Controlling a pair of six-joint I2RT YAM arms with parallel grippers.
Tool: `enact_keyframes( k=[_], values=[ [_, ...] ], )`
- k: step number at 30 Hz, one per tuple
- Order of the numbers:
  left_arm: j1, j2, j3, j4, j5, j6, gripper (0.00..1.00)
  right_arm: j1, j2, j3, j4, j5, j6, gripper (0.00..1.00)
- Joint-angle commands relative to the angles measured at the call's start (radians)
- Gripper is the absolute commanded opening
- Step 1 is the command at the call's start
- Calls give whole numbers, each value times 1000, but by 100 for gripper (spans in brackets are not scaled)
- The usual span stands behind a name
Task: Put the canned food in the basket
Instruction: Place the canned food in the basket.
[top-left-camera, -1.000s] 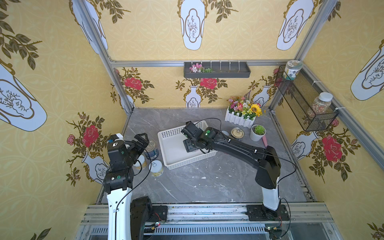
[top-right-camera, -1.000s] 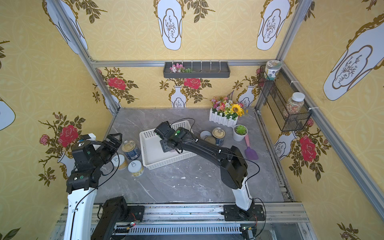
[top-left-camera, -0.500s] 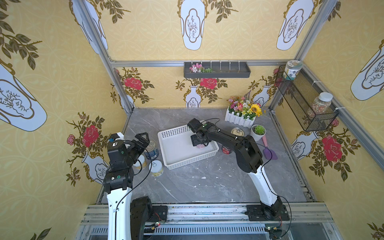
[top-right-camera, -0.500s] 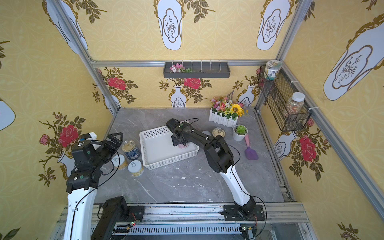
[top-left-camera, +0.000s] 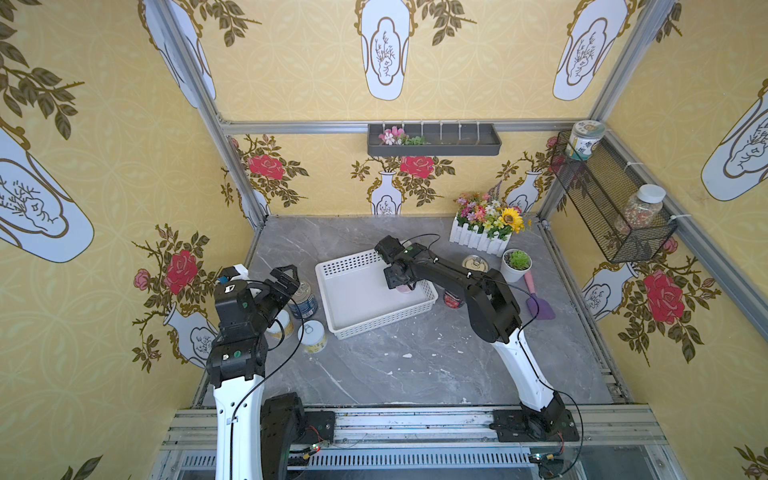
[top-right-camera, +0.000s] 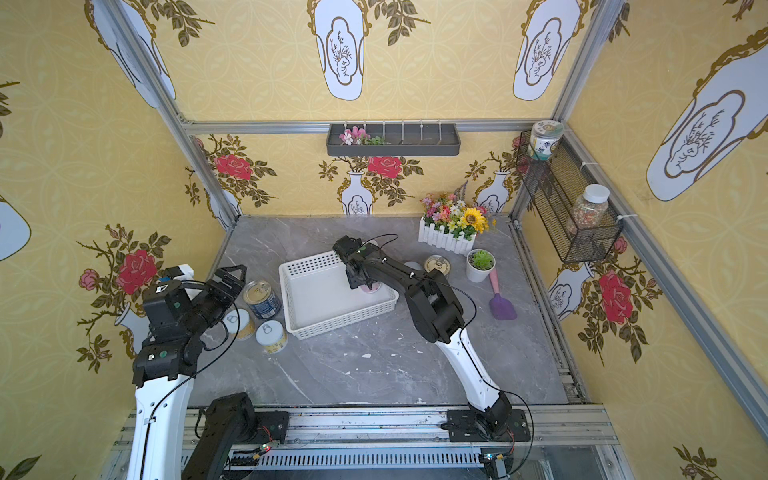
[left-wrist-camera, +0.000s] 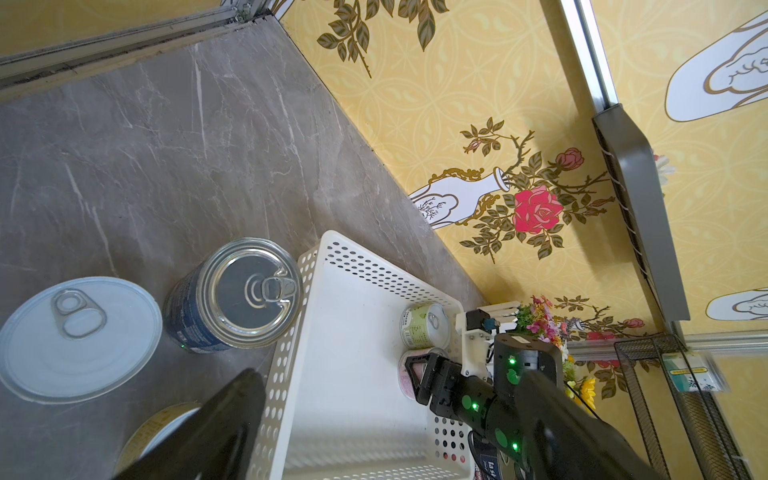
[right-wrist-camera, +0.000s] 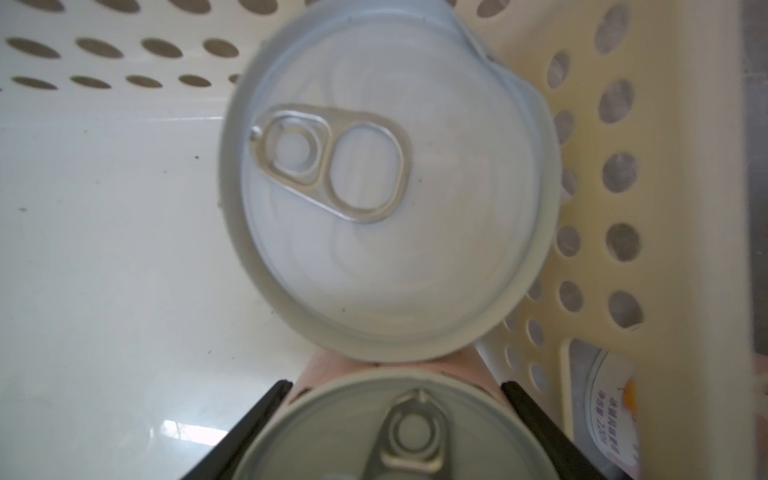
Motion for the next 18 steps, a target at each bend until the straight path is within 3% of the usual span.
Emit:
enact_keyframes(
  k=[1, 8, 18],
  values=[
    [1, 0, 1, 19, 13, 11, 100, -5, 9, 10, 36, 44, -12, 71],
    [1, -5, 0, 23, 17, 14, 100, -8, -9, 15, 24, 35, -18, 92],
    [1, -5, -4, 39, 47, 23, 100, 31, -173, -47, 56, 28, -29, 98]
  ],
)
